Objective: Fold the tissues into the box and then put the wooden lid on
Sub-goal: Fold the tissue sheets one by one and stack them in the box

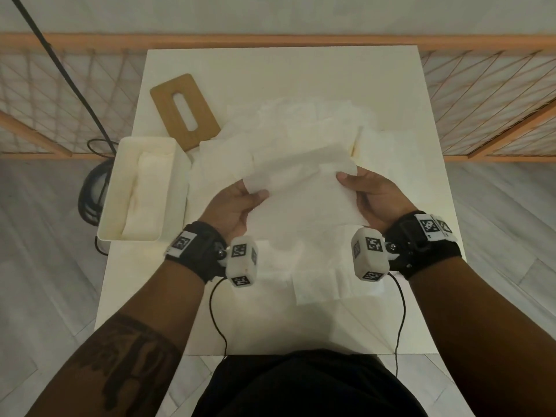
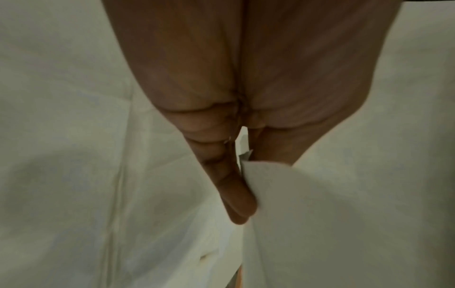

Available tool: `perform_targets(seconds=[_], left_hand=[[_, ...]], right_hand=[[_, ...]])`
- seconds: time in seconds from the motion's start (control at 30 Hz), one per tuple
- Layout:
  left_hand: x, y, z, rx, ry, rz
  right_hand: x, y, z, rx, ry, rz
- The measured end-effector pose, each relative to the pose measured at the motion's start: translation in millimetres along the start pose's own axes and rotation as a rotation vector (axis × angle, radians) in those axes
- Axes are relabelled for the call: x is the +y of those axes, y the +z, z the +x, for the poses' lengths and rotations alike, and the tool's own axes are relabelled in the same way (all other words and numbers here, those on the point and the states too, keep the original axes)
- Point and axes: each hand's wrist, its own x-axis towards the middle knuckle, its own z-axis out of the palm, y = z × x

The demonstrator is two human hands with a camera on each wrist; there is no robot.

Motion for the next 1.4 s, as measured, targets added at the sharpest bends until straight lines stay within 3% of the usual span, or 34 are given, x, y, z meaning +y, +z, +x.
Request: perform_targets(seconds=[0.23, 0.37, 0.53, 0.7, 1.0, 1.2, 1.4], left_hand=[[22, -21, 4, -0.05, -0.008, 0.349], [33, -22, 1, -0.01, -0.058, 0.566], [35, -26, -2, -0.101, -0.031, 0.524], [29, -32, 1, -0.063, -0.012, 0.714], [20, -30, -1, -0.092, -0.155, 0.416], [-9, -36, -2, -0.095, 0.007, 1.051], [-39, -37, -12, -0.07, 0.075, 1.309]], right_hand=[[16, -11, 11, 0.062, 0.041, -0.106], [23, -11, 13, 0.084, 0.059, -0.173], [24, -15, 12, 0.136, 0.049, -0.279], [23, -19, 11, 0.133, 0.038, -0.429], [20, -20, 2, 0.069, 0.155, -0.291], [45, -27, -9, 0.138, 0.072, -0.661], [70, -36, -22, 0.194, 0.089, -0.836]])
